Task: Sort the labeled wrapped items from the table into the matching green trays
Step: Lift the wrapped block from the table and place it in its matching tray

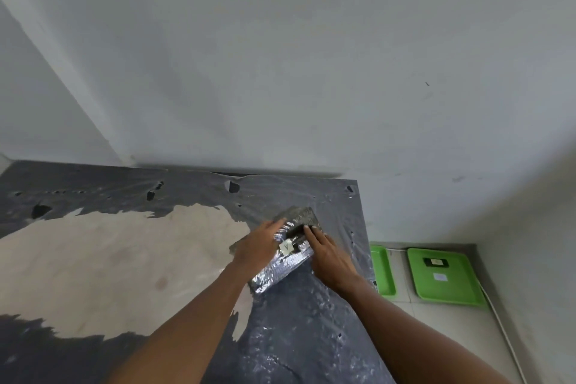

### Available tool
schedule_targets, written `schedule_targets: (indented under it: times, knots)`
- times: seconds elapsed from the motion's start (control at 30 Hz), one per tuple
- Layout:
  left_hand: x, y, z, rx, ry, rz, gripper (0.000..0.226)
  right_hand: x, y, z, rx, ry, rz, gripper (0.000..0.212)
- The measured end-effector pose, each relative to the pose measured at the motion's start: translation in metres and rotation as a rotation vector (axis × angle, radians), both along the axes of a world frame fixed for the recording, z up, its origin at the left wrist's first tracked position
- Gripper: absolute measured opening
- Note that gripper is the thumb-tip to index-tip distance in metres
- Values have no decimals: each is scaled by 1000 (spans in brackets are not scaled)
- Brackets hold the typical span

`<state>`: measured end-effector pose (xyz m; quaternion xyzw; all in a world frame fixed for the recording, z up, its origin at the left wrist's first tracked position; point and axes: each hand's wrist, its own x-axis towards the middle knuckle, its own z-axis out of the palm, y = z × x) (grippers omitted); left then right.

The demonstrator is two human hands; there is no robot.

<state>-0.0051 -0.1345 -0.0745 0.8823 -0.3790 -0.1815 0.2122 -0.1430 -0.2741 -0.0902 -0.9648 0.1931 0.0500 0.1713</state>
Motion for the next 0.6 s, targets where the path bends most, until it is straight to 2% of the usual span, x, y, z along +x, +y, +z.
schedule_targets:
  times: [0.13, 0.3, 0.4, 0.53, 0.6]
  knots:
    - [17, 11, -11, 111, -147, 96, 66, 8, 2, -8, 18, 59, 31, 78]
    - [36, 16, -24, 278, -118, 143, 55, 22, 12, -15, 40, 36, 10, 71]
    - [44, 16, -28, 291, -111, 136, 51, 33, 19, -15, 59, 27, -27, 65]
    - [45, 15, -25, 259, -116, 156, 45, 43, 36, -17, 62, -63, -186, 47]
    - [43, 17, -23, 256, -90, 164, 45, 49, 47, -12, 147, -116, -298, 36]
